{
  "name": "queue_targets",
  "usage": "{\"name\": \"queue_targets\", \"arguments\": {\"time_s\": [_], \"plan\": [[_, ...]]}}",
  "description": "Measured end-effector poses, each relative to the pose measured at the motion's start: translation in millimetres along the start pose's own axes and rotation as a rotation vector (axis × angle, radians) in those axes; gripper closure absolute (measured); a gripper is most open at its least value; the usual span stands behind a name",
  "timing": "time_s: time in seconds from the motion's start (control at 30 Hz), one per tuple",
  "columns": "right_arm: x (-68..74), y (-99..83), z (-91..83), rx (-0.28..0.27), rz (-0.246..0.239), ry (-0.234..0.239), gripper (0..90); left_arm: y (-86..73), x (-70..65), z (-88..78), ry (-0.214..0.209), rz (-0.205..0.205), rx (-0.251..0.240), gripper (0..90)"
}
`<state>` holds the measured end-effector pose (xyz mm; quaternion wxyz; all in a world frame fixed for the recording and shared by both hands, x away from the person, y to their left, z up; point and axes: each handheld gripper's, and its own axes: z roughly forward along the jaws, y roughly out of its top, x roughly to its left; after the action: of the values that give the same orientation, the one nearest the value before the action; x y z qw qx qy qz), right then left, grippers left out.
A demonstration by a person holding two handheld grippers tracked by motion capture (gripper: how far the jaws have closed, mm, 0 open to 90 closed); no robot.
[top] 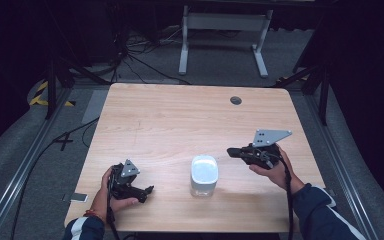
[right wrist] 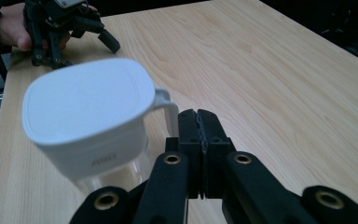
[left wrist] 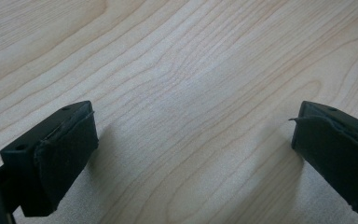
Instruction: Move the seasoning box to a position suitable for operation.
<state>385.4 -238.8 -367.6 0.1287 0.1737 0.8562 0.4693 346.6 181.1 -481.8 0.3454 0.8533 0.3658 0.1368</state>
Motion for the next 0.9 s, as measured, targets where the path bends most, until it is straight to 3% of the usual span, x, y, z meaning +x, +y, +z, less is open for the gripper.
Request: {"name": "queue_targets", "arguments": {"time_s": [0.27,0.53,0.9], "plan": [[8.8,25.6,28.1,-0.001,-0.046,0.057,89.4,0.1,0.3,0.0,0.0,0.003,0.001,0.4],[13.9,33.2,48.0,0.031,-0.067,0.097,89.5,0.5,0.3,0.2,0.001,0.005,0.002,0.3],[19.7,37.7,58.1,0.037,-0.07,0.12,89.5,0.6,0.1,0.1,0.002,0.003,0.004,0.3]]}}
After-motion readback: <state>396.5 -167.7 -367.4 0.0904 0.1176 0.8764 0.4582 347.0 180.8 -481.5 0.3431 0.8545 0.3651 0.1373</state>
